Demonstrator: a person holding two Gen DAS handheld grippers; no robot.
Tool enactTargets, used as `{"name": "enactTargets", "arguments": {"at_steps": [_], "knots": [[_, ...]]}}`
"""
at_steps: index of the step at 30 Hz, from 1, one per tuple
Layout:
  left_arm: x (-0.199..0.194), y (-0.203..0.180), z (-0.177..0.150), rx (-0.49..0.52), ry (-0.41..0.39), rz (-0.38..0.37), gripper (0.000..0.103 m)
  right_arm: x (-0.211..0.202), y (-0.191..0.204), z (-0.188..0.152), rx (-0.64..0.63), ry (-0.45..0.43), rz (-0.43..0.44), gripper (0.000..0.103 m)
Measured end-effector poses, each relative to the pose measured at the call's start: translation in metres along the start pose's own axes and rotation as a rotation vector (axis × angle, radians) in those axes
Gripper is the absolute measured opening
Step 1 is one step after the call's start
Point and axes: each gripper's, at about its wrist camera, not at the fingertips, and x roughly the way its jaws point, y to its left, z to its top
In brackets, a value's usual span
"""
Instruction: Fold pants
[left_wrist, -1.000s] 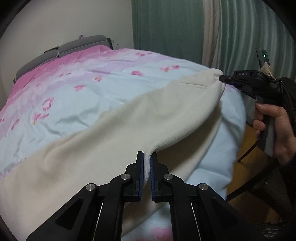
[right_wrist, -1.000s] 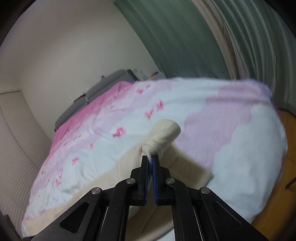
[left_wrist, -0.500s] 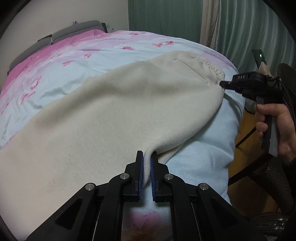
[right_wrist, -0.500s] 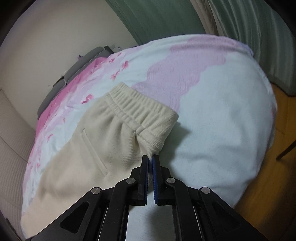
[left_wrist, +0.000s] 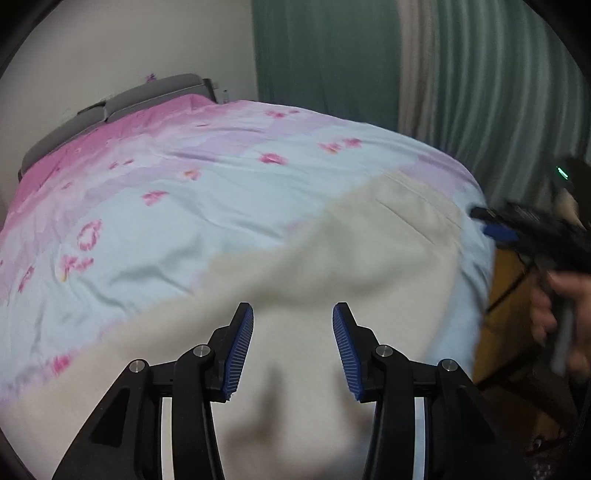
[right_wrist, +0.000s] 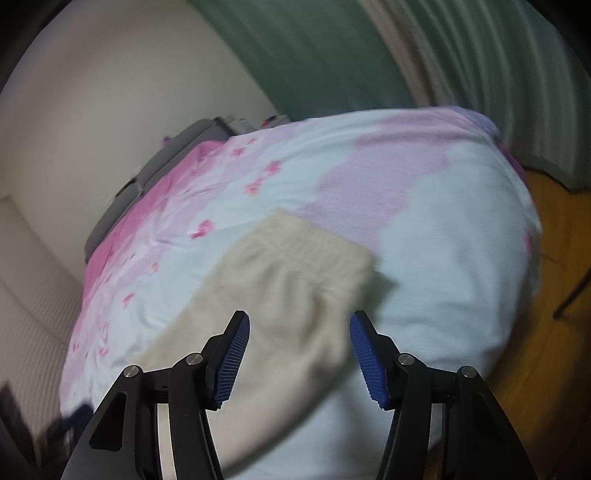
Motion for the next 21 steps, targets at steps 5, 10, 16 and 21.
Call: {"name": "enactTargets", "arguments": {"at_steps": [5,10,16,21], "knots": [[0.047,0.048,0.032,-0.005,0.085,-0.057,0.044,0.014,0.046,0.021,-0.134,-0.040,-0.005,0.058],[0.105,0.077,0.042,-0.056,0.209,-0.128,0.043,0.037,0.072,0.035,-0.178,-0.048,-0.014,0.058],[0.144,0.091,0.038,-0.095,0.293,-0.198,0.040,0.058,0.073,0.022,-0.191,-0.010,-0.022,0.058],[0.152,0.084,0.035,-0.068,0.329,-0.231,0.018,0.067,0.061,0.016,-0.143,0.013,-0.024,0.058]]}}
